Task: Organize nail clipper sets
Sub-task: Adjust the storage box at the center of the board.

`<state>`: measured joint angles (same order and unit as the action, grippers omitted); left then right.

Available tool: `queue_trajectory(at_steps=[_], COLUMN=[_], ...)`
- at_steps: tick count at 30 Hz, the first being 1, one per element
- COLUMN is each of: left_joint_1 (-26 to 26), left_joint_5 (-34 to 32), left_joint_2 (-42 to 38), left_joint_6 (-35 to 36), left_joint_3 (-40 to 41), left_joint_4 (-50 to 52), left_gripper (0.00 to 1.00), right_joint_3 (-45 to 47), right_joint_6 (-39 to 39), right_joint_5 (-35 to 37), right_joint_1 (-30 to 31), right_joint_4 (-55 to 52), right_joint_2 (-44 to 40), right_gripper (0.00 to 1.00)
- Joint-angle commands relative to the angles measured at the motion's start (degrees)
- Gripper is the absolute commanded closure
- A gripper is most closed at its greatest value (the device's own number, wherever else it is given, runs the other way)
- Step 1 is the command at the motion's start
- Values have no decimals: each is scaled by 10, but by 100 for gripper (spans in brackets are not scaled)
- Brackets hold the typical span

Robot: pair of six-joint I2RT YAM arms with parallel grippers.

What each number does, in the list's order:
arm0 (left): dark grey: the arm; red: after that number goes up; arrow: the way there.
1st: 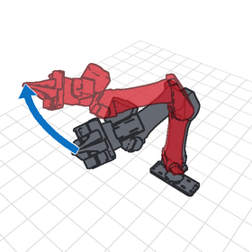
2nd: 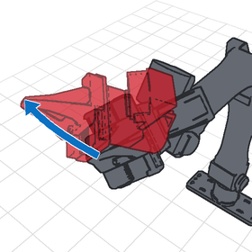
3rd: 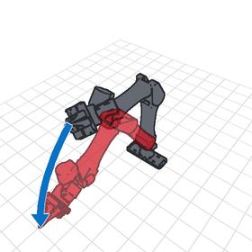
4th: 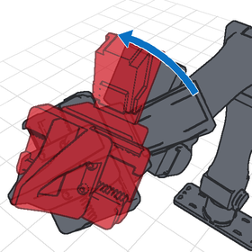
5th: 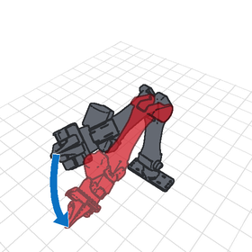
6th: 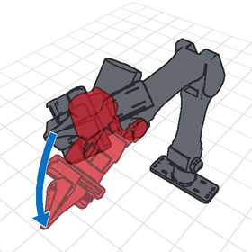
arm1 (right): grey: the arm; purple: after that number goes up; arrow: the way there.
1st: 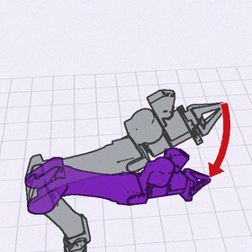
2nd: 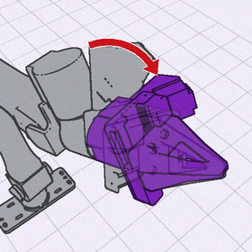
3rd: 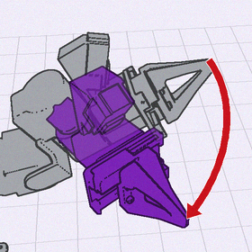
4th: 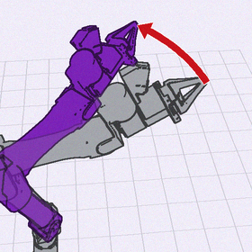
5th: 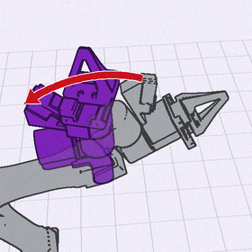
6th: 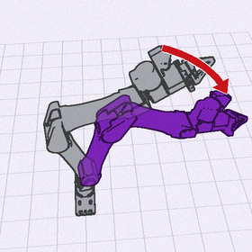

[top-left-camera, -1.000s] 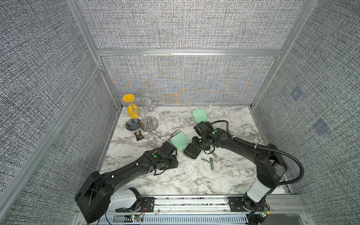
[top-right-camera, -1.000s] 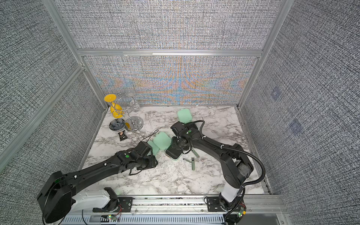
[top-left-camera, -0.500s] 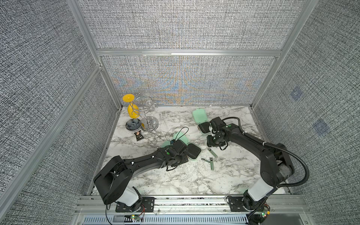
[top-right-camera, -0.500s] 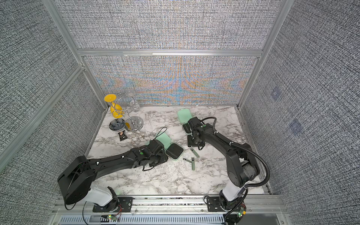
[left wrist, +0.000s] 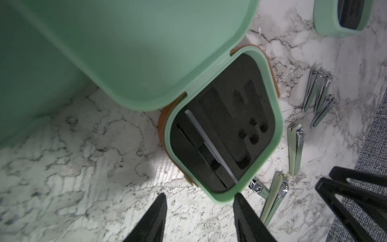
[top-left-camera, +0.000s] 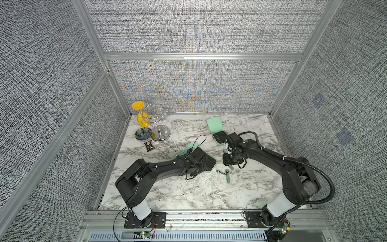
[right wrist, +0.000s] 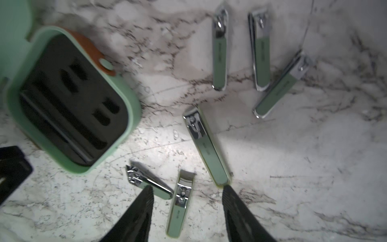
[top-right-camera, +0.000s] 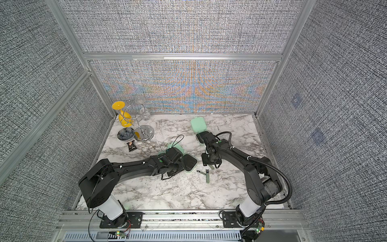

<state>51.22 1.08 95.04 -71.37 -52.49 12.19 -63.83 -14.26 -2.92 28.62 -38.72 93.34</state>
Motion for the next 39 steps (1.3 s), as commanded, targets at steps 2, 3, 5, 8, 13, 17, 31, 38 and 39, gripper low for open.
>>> queue_trajectory(at_steps=[2, 3, 5, 8, 13, 17, 31, 38, 39], left_joint_1=[0, 0, -1, -3, -8, -10, -30, -33, -34], left_joint_5=[-38, -45, -58, -60, -49, -54, -74, -72, -73], left_joint_2=[-33, -41, -55, -61, -51, -57, -122, -128, -129], left_joint_6=[-21, -23, -28, -32, -35, -31, -13, 3, 6], left_joint_3=[22, 26, 33, 46, 59, 62, 94, 90, 88], left_joint_4=[18, 26, 44, 47, 29, 33, 71, 83, 85], left_gripper=[46, 47, 47, 48, 50, 51, 51, 51, 51], right_joint_3=[-47, -55, -75, -109, -129, -107, 1, -12, -12], right_joint_6=[61, 61, 58, 48, 23, -9, -148, -166, -167], right_joint_5=[-35, -41, -59, -79, -100, -114, -78, 25, 41], right_joint_1=[13, 14, 14, 14, 17, 29, 79, 81, 81], right_joint_4=[13, 18, 34, 45, 55, 68, 109, 40, 25], right_joint_2=[43, 56, 90, 137, 170, 168, 113, 34, 19], right_gripper=[45, 45, 46, 47, 48, 48, 48, 44, 44])
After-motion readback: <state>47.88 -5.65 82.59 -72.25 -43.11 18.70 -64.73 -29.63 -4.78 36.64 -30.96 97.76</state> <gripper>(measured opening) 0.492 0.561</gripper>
